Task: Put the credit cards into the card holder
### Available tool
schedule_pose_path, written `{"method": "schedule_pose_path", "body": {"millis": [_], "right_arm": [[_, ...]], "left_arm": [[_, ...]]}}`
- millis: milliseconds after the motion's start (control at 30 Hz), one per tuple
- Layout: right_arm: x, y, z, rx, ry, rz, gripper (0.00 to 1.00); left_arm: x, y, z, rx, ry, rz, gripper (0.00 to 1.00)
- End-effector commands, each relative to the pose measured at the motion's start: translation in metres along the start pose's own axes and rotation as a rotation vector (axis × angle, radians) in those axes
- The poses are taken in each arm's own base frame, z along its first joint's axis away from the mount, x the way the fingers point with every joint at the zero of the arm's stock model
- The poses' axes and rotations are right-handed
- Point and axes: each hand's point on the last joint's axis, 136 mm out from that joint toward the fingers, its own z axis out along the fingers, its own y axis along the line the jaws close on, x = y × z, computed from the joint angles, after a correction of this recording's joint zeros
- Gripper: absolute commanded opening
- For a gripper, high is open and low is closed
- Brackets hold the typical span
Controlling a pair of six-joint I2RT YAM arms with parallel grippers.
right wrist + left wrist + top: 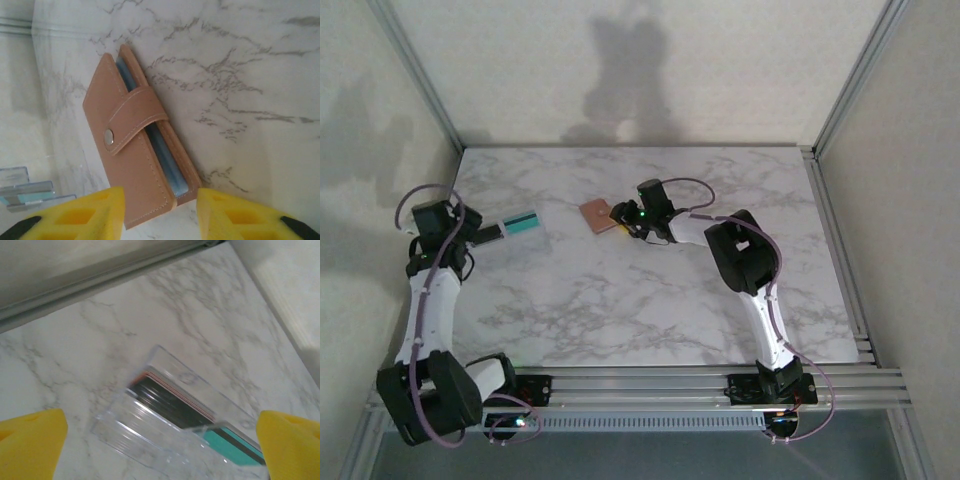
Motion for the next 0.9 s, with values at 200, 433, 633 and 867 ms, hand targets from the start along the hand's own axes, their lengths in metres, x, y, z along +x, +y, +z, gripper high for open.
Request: {"method": "schedule_pose_path", "body": {"millis": [200, 433, 633, 867], "right_arm": [[0.008, 0.015, 0.021, -0.031, 0.013, -0.012, 0.22], [0.009, 0.02, 0.023, -0.066, 0.023, -0.023, 0.11], [0.019, 0.032, 0.003, -0.109, 0.045, -0.067, 0.0], [0.047, 0.033, -0.05, -0.124, 0.075, -0.073, 0.0]], "left_arm": [[0.002, 0.051, 0.029, 0.005, 0.116, -0.2, 0.98], [0.021, 0.057, 0.041, 0.048, 0.189, -0.215, 1.0], [0.046, 0.049, 0.046, 0.128, 0.278, -0.193, 1.0], [0.073, 0.037, 0.044, 0.189, 0.348, -0.187, 1.0]]}}
